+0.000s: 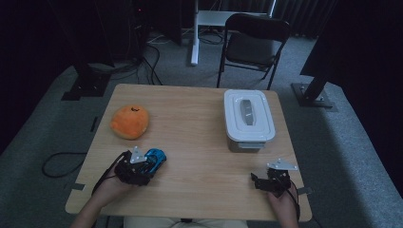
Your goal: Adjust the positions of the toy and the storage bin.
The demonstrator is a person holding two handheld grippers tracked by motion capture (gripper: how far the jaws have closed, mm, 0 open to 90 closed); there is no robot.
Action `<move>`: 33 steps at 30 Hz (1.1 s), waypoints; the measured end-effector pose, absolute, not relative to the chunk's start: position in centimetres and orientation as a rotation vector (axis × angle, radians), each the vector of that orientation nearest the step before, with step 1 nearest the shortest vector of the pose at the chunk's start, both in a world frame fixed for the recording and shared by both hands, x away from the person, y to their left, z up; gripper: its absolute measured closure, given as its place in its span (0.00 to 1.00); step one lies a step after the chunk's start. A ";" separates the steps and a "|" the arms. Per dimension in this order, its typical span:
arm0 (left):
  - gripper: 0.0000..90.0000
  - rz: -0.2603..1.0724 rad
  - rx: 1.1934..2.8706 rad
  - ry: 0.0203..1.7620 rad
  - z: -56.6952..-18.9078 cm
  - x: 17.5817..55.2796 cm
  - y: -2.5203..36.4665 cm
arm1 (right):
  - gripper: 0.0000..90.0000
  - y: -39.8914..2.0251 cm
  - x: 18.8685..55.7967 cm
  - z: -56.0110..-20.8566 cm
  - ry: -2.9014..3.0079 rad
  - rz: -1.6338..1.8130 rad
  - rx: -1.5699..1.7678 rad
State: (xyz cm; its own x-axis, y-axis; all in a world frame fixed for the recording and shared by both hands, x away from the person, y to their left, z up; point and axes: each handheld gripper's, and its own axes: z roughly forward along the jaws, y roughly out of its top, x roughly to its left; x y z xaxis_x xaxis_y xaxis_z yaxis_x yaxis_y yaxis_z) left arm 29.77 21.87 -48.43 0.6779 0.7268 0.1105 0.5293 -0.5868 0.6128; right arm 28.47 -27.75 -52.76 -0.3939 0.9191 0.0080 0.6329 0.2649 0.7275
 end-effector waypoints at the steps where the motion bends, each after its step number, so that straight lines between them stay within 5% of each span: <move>1: 0.28 0.459 2.344 0.950 -48.5 29.6 22.1 | 0.16 -27.8 28.5 -52.8 2.123 0.922 1.406; 14: 0.28 0.352 2.407 0.762 -49.4 28.7 22.7 | 0.16 -27.8 28.5 -52.8 2.122 0.922 1.407; 33: 0.27 0.258 2.389 0.804 -50.5 29.4 22.6 | 0.16 -27.8 28.5 -52.8 2.122 0.921 1.406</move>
State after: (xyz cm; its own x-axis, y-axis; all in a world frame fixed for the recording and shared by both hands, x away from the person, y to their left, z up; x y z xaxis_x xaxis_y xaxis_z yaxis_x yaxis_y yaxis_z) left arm 29.39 22.64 -50.48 0.7980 0.6026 -0.0063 0.4865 -0.6380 0.5969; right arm 28.46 -27.75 -52.76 -0.3926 0.9197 0.0071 0.6330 0.2647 0.7275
